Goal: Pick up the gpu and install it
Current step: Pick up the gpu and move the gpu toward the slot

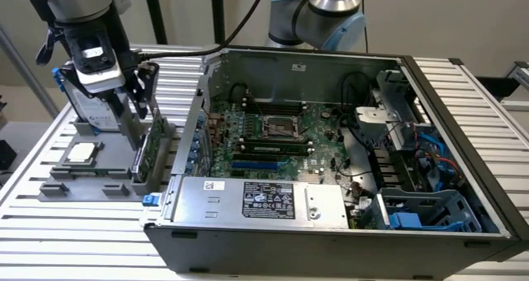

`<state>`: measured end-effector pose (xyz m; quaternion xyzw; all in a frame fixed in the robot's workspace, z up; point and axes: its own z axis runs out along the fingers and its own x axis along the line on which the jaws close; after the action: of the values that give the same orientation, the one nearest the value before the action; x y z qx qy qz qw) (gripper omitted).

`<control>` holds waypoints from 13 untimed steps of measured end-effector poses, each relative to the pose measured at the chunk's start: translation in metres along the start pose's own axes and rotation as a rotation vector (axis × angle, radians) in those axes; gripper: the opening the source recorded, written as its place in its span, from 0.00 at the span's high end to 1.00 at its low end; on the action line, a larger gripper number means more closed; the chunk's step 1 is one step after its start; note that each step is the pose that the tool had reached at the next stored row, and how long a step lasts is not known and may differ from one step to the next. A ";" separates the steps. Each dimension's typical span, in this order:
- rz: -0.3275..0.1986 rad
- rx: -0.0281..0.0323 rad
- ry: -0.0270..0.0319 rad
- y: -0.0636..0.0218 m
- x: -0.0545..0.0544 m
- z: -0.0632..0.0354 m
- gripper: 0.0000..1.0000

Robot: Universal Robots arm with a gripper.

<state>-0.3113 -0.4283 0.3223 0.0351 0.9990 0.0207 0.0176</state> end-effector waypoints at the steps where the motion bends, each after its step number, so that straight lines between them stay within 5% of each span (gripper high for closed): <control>1: 0.000 -0.0001 0.0000 -0.0001 0.000 0.0019 0.00; 13: -0.001 0.0000 0.0000 -0.0010 0.001 0.0237 0.00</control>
<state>-0.3113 -0.4283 0.2985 0.0348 0.9990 0.0207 0.0176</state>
